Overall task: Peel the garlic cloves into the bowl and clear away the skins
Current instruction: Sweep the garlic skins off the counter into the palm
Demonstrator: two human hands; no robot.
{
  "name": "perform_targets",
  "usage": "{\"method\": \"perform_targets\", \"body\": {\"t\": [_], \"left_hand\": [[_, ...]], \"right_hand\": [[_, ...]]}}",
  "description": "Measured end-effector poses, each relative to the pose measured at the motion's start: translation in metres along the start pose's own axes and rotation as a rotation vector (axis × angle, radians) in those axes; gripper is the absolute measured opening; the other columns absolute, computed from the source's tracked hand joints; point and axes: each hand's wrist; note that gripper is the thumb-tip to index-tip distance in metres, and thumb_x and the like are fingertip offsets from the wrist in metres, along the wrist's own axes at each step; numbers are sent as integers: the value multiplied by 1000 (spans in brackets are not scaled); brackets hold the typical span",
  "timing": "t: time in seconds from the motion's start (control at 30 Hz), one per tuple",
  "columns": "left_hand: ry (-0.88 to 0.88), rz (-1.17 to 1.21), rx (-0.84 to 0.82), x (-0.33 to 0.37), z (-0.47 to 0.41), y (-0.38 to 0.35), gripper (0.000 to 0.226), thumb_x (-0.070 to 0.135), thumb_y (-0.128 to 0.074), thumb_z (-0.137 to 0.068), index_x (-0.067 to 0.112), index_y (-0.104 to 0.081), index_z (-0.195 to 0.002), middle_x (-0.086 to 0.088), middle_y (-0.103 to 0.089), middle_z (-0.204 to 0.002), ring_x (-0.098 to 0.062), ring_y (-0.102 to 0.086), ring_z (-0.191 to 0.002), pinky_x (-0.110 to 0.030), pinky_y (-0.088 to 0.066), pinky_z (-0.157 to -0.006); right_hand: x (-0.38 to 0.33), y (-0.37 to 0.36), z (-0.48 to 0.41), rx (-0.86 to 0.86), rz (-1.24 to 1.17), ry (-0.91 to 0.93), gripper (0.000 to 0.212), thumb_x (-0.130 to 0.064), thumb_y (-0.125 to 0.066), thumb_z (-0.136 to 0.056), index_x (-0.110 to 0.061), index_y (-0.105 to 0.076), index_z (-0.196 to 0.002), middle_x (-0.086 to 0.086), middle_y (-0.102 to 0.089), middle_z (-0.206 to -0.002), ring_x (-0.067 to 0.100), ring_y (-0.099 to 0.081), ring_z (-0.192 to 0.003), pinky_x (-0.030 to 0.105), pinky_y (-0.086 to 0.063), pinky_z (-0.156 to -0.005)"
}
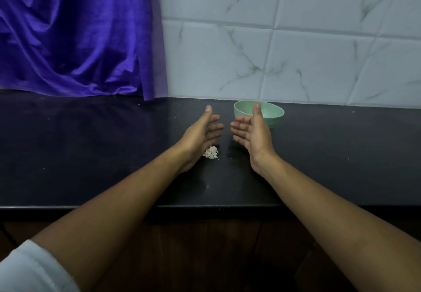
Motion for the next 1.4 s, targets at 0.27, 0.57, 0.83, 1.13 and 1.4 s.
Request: {"method": "perform_targets", "body": {"t": [0.27,0.57,0.83,1.13,1.4], "left_hand": [[-194,30,289,11,3,30,49,52,-35,-110,16,-66,-121,-7,-71,-123,-17,-67,-118,-37,-49,-112],[-6,-68,86,3,1,19,59,60,-35,-106,14,-61,-134,-11,-66,-131,-22,-63,-123,-36,-47,-110],[-76,-14,209,11,2,26,59,59,-34,-108,14,-63,-132,-9,-68,-129,-21,-66,-120,-34,-51,-105],[-5,-46,49,5,6,16,61,60,-34,-107,14,-59,-137,-11,-66,-132,-21,-64,-122,-34,-46,-110],[22,118,34,8,5,18,65,63,-30,-106,15,-57,-140,-12,-64,-138,-25,-58,-131,-37,-38,-117]], "right_hand": [[5,-34,-7,-281,127,-66,77,-70,-30,-102,-4,-70,-103,23,-74,-106,35,-71,-111,43,-57,-101],[1,-5,-5,-210,69,63,73,-65,-23,-105,-11,-72,-96,11,-79,-97,23,-76,-96,40,-54,-95],[7,-25,-5,-368,165,-11,78,-66,-24,-105,-5,-72,-104,17,-77,-106,24,-73,-104,36,-54,-97],[2,-1,8,-306,-4,83,66,-54,-25,-110,-6,-70,-101,19,-77,-102,32,-74,-103,41,-56,-97],[12,11,12,-331,241,179,21,-19,-53,-107,-12,-72,-99,5,-75,-95,11,-71,-88,30,-55,-80]]}}
Point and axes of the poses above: each hand's wrist, its own z-axis away from the middle knuckle, its own y-axis out of the back of the hand, x = y × z
